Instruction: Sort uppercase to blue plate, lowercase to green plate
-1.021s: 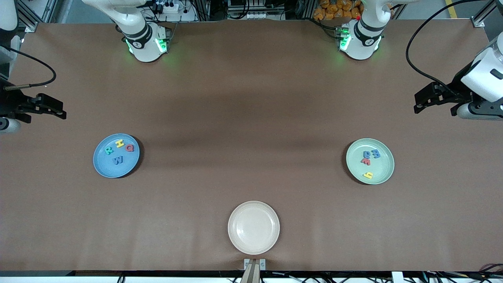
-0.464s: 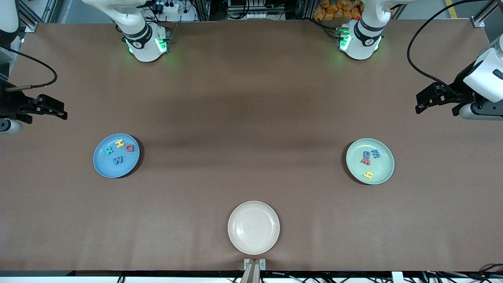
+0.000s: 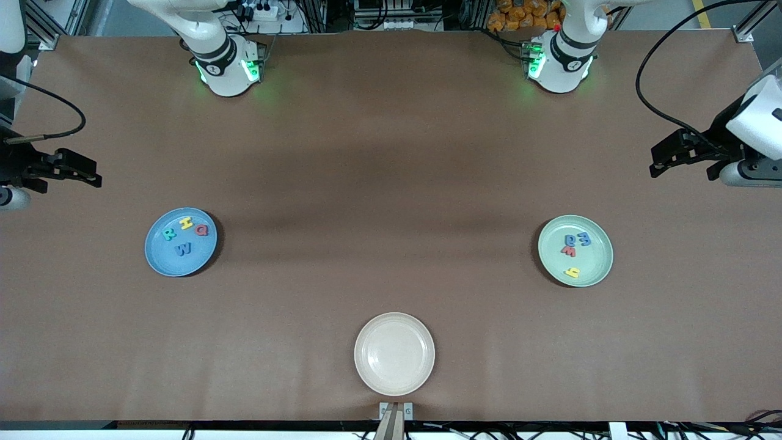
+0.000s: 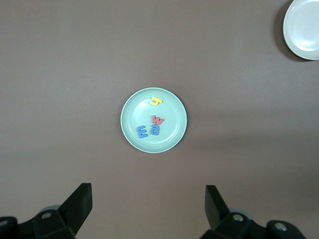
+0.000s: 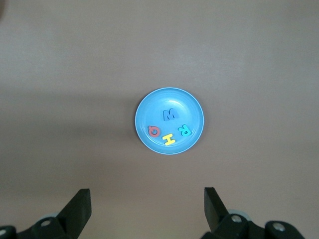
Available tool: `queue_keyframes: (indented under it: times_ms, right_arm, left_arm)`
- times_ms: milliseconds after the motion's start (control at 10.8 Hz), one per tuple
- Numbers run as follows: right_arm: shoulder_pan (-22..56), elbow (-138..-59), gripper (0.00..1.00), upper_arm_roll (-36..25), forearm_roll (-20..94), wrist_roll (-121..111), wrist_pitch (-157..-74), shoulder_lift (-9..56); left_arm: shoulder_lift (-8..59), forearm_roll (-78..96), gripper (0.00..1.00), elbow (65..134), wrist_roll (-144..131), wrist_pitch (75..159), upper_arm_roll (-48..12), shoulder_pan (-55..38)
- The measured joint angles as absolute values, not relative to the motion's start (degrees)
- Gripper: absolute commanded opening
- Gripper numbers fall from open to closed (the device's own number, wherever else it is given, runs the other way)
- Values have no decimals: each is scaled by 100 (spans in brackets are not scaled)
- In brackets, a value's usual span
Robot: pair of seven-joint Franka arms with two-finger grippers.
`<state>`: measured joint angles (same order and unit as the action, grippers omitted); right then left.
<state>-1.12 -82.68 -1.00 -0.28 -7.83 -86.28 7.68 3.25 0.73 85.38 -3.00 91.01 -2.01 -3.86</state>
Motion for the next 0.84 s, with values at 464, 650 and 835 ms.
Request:
queue_keyframes:
  times_ms: [464,650,835]
  right_arm:
    - [-169,-8185,100,-110,-29,-782,-8632,768]
    - [-169,-8183,100,-107,-29,-782,-8633,768]
    - [-169,-8182,100,-101,-29,-782,-8633,769]
  left_arm:
    - [325,53,100,8538,-300,9101,-173,-380]
    - [325,-24,100,8538,-300,9101,-121,-376]
    - [325,-42,100,8538,-300,9101,-116,-376]
